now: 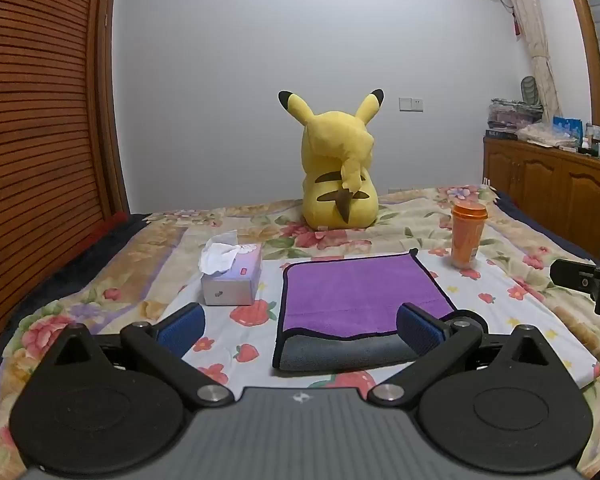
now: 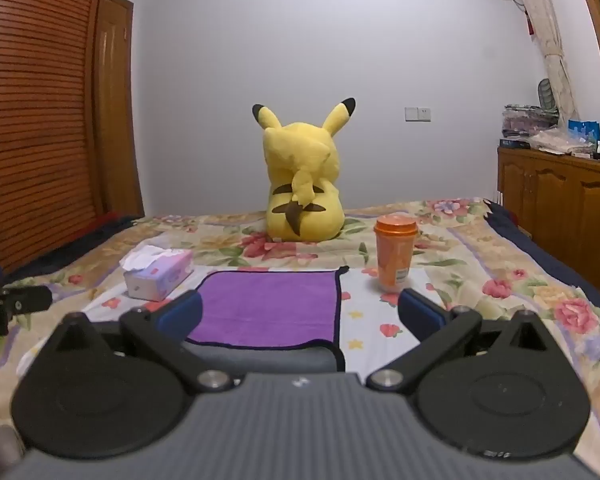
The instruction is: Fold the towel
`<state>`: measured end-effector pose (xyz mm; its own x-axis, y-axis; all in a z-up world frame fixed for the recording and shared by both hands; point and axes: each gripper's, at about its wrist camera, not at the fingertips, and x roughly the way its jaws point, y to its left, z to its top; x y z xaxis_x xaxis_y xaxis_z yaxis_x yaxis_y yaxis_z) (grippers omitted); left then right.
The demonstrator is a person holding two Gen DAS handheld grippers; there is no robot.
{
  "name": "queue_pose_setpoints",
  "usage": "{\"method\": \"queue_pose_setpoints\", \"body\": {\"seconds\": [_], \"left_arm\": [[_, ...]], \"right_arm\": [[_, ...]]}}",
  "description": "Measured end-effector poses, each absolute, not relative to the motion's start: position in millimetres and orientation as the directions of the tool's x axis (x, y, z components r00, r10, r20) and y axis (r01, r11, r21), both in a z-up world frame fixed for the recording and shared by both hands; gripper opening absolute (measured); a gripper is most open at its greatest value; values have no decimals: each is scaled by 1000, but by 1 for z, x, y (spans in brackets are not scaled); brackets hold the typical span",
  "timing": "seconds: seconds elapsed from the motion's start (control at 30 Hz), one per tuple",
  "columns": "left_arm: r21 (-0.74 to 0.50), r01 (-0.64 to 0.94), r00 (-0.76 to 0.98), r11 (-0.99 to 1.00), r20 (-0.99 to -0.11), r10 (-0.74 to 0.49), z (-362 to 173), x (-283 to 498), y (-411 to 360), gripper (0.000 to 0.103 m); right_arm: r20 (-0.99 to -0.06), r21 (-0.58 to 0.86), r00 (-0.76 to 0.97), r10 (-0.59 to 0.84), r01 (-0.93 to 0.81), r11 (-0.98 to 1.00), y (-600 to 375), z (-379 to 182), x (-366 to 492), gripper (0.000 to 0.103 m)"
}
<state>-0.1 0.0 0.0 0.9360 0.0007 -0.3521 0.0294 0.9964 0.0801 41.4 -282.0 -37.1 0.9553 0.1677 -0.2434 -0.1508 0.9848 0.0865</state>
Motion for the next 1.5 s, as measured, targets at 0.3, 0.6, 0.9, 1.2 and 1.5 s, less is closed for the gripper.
{"method": "queue_pose_setpoints", "body": {"seconds": [0.3, 0.6, 0.9, 1.2, 1.5], "left_arm": [[87, 30, 937, 996, -351, 3, 0, 0, 0, 103], [88, 30, 937, 996, -350, 3, 0, 0, 0, 103], [88, 30, 937, 996, -349, 3, 0, 0, 0, 103], [88, 29, 937, 996, -349, 3, 0, 0, 0, 103], [88, 29, 937, 996, -349, 4, 0, 0, 0, 103]], "right_arm": [[-249, 88, 955, 164, -147, 985, -283, -39, 43, 103], [-251, 94, 954, 164, -145, 985, -286, -40, 43, 103], [-252, 97, 954, 164, -143, 985, -286, -40, 43, 103], [-254, 98, 953, 165, -144, 985, -287, -40, 43, 103], [-255, 99, 953, 165, -144, 985, -287, -40, 43, 103]]}}
